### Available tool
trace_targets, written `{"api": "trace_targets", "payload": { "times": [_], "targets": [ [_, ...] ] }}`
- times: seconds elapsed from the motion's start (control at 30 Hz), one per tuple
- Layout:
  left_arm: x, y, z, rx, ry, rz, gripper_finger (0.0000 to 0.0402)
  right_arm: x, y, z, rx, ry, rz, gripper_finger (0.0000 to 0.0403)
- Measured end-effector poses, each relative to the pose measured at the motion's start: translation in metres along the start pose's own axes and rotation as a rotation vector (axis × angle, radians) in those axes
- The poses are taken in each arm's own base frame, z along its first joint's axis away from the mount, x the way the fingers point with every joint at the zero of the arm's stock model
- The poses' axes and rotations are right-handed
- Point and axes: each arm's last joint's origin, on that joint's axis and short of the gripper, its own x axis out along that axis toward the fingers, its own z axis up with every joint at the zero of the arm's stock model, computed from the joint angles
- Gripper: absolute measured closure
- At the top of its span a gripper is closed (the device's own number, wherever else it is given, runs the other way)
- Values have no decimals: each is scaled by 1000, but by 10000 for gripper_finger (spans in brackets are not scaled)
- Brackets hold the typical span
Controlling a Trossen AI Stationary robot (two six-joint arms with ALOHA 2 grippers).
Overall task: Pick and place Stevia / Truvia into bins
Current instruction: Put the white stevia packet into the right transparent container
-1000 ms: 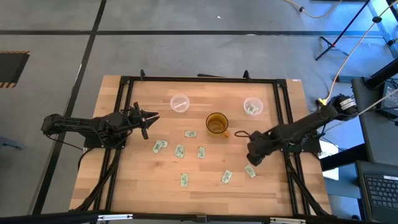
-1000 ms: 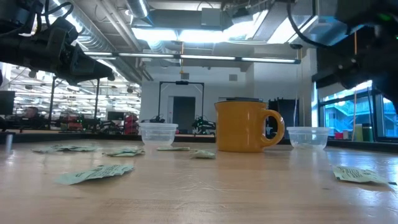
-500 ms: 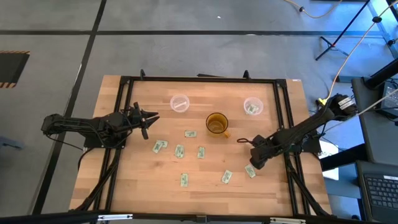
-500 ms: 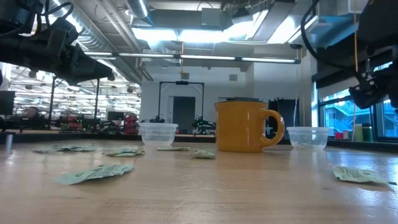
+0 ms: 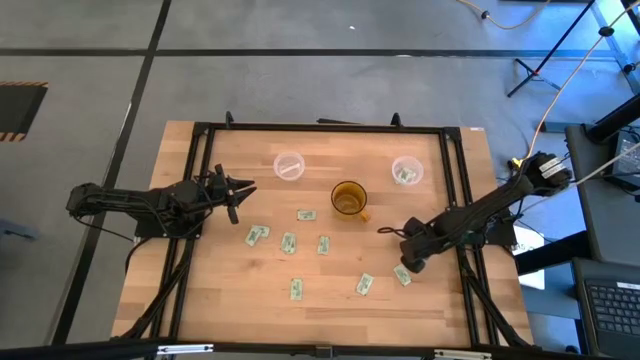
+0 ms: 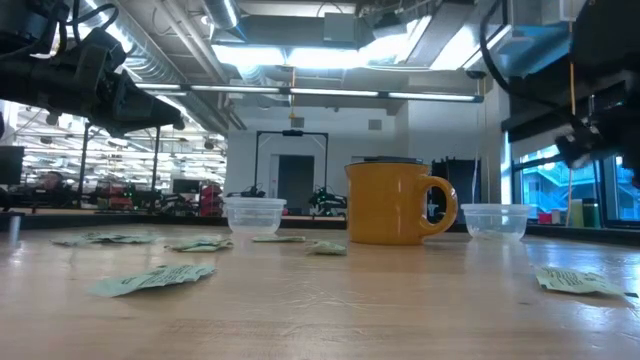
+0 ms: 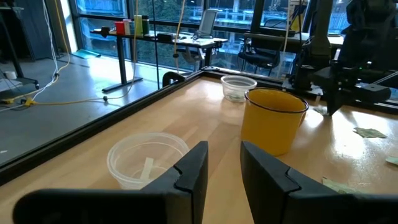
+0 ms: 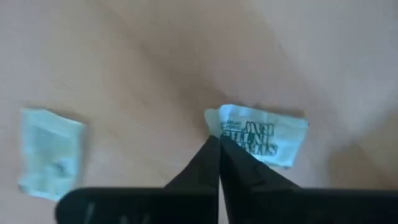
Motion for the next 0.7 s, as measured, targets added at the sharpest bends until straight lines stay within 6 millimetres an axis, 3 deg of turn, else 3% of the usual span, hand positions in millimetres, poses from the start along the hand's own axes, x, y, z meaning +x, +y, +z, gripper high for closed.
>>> {"api": "trace_targets", "payload": {
  "times": [0.37, 0.53, 0.7],
  "targets": [
    [0, 0, 0, 0, 0, 0, 313, -61, 28, 31, -142, -244, -4, 399],
    [0, 0, 0, 0, 0, 0, 313, -88, 16, 51, -122, -338, -181, 401],
    [0, 0, 0, 1, 0, 0, 313, -99, -2, 72, -117, -344, -294, 401]
  ]
}}
